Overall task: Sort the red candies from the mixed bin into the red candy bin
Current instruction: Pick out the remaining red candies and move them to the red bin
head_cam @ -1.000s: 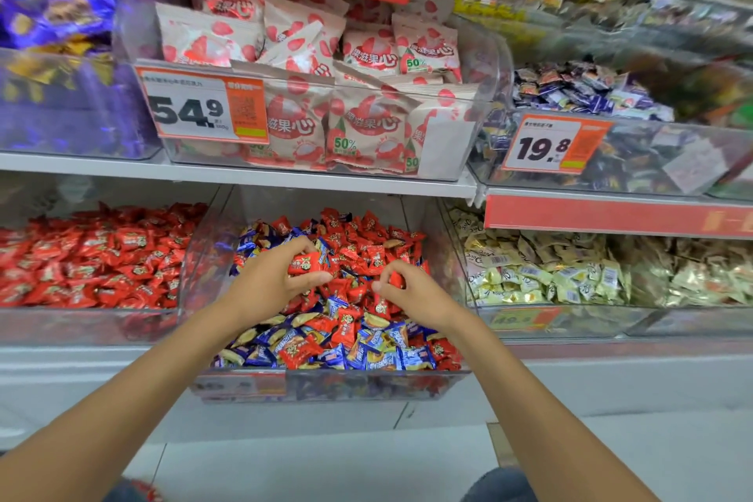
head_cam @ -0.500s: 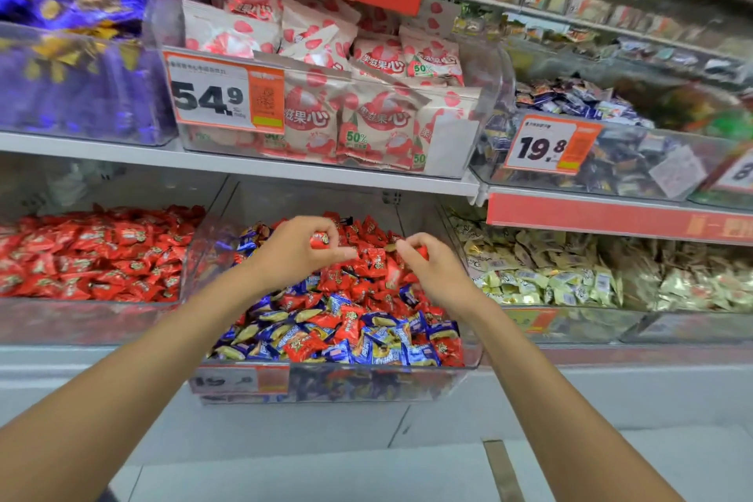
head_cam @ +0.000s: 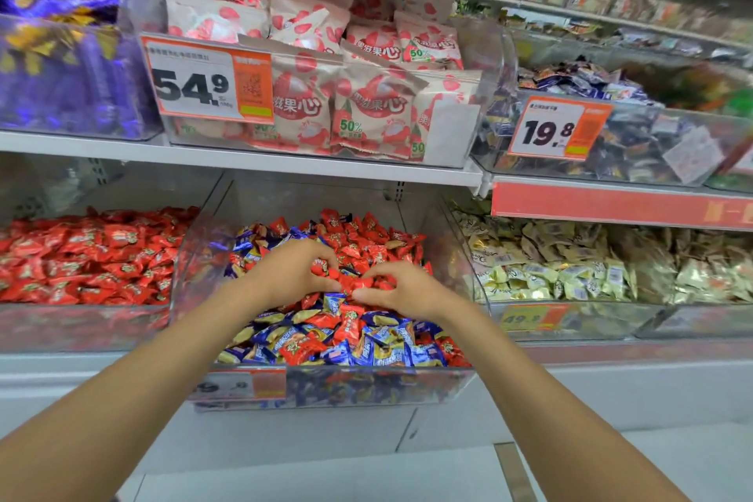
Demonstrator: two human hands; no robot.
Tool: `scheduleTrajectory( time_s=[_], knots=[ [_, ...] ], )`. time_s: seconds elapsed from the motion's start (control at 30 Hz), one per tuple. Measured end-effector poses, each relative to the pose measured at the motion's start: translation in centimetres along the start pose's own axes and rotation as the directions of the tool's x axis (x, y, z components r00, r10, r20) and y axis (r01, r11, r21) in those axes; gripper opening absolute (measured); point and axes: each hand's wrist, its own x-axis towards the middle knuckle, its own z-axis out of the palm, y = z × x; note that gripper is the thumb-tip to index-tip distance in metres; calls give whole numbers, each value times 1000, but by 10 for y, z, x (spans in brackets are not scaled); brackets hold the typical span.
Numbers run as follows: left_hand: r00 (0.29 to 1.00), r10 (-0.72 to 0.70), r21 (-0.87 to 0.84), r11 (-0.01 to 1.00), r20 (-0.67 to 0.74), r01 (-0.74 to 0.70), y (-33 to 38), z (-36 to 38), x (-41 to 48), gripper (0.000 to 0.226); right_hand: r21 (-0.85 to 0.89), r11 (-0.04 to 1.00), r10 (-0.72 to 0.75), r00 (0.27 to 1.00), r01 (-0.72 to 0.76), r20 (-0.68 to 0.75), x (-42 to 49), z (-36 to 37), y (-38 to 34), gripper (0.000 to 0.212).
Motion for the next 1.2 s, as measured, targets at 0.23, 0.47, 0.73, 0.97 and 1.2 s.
scheduleTrajectory(
  time_s=[0.23, 0.47, 0.73, 0.97, 1.2],
  knots=[
    [989, 3, -191, 981, -149, -31, -12, -16, -19, 14, 177, 984, 41, 982, -8, -184, 2, -11, -6, 19],
    [987, -3, -162, 986, -164, -24, -17, -23, -35, 26, 7, 999, -44, 999, 43, 33, -8, -4, -12, 20],
    [983, -30, -23, 999, -183, 26, -19, -25, -51, 13, 56, 998, -12, 988, 4, 156, -13, 4, -23, 22],
    [967, 23, -197, 978, -255, -76, -20, -41, -71, 5, 150, 989, -2, 999, 9, -49, -20, -7, -39, 21],
    [891, 13, -278, 948, -454, -156, -39, -74, -109, 6, 112, 994, 7, 995, 4, -99, -18, -4, -66, 16]
  ],
)
